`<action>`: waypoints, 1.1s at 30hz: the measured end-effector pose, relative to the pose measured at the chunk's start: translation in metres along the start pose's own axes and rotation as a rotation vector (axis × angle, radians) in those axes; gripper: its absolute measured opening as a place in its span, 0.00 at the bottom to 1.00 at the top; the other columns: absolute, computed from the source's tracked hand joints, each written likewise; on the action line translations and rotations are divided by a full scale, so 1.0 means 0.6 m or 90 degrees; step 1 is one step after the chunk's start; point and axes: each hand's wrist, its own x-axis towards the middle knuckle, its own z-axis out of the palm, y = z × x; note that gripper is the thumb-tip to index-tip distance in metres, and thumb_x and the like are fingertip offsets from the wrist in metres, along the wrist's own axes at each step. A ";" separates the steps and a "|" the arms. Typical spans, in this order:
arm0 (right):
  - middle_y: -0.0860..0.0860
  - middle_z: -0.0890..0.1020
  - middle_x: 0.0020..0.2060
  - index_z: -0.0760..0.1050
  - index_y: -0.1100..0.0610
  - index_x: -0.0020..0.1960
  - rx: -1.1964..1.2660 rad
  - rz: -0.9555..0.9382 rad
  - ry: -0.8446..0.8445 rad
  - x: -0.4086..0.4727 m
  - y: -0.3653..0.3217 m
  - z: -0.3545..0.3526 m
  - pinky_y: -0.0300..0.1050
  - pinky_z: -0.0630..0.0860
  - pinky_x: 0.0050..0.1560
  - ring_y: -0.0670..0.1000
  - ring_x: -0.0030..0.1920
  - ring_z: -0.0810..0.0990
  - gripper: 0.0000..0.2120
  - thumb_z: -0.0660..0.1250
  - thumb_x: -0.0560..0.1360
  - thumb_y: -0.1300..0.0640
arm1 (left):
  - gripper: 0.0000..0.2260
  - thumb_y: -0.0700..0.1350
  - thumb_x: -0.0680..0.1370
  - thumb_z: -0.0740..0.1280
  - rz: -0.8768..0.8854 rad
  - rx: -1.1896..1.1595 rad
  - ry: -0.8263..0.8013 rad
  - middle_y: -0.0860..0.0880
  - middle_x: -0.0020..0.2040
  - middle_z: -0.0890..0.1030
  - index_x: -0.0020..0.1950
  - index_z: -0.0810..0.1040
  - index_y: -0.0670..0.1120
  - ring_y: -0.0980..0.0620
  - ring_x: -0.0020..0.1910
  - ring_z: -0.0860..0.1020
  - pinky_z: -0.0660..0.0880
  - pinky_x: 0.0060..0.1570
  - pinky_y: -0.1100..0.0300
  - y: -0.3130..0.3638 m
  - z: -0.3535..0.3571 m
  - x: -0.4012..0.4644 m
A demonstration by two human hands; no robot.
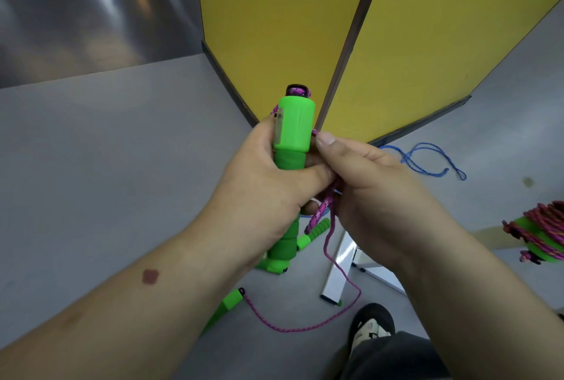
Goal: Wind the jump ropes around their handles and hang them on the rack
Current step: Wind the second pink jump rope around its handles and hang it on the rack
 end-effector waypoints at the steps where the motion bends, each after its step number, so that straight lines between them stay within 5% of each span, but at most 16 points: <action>1: 0.62 0.84 0.51 0.79 0.67 0.61 0.009 0.016 -0.014 0.000 0.000 0.001 0.45 0.78 0.37 0.54 0.42 0.82 0.17 0.61 0.83 0.56 | 0.12 0.37 0.75 0.76 -0.002 -0.027 0.001 0.49 0.39 0.82 0.53 0.77 0.47 0.53 0.35 0.81 0.77 0.33 0.59 0.003 0.000 0.000; 4: 0.55 0.86 0.49 0.79 0.62 0.64 0.016 0.074 -0.019 -0.002 -0.003 -0.002 0.48 0.82 0.46 0.53 0.43 0.85 0.17 0.60 0.83 0.53 | 0.10 0.35 0.77 0.74 -0.007 -0.072 0.032 0.48 0.37 0.81 0.49 0.76 0.46 0.51 0.35 0.81 0.80 0.34 0.55 0.011 -0.004 0.004; 10: 0.52 0.82 0.41 0.83 0.54 0.54 -0.197 0.116 -0.070 -0.008 -0.003 -0.012 0.41 0.67 0.28 0.49 0.30 0.70 0.10 0.70 0.75 0.53 | 0.11 0.39 0.74 0.75 0.013 -0.065 0.163 0.44 0.40 0.77 0.50 0.76 0.50 0.47 0.37 0.77 0.77 0.37 0.51 0.018 -0.034 0.025; 15: 0.52 0.62 0.28 0.83 0.57 0.47 -0.226 0.017 -0.026 -0.008 -0.003 -0.010 0.38 0.57 0.27 0.49 0.26 0.57 0.08 0.66 0.80 0.57 | 0.11 0.32 0.77 0.68 0.007 -0.019 0.230 0.52 0.30 0.75 0.47 0.73 0.49 0.55 0.25 0.74 0.72 0.26 0.62 0.023 -0.045 0.030; 20: 0.56 0.57 0.35 0.81 0.56 0.54 -0.149 -0.043 0.047 -0.005 -0.011 -0.006 0.42 0.54 0.28 0.53 0.32 0.54 0.11 0.65 0.77 0.53 | 0.12 0.32 0.77 0.68 -0.066 -0.001 0.144 0.50 0.34 0.78 0.51 0.77 0.50 0.53 0.28 0.76 0.74 0.26 0.60 0.016 -0.036 0.021; 27: 0.51 0.60 0.33 0.84 0.51 0.57 -0.158 0.007 0.103 -0.001 -0.001 -0.005 0.45 0.53 0.31 0.52 0.34 0.55 0.13 0.60 0.84 0.52 | 0.07 0.32 0.77 0.68 -0.135 -0.126 0.004 0.46 0.36 0.80 0.50 0.81 0.42 0.52 0.31 0.78 0.72 0.25 0.64 0.025 -0.025 0.016; 33: 0.52 0.68 0.29 0.78 0.53 0.34 -0.195 0.035 0.127 0.002 0.001 -0.004 0.41 0.58 0.26 0.48 0.28 0.61 0.21 0.61 0.84 0.52 | 0.12 0.38 0.68 0.71 -0.078 -0.072 -0.049 0.45 0.37 0.83 0.51 0.82 0.41 0.47 0.39 0.79 0.74 0.30 0.64 0.015 -0.023 0.016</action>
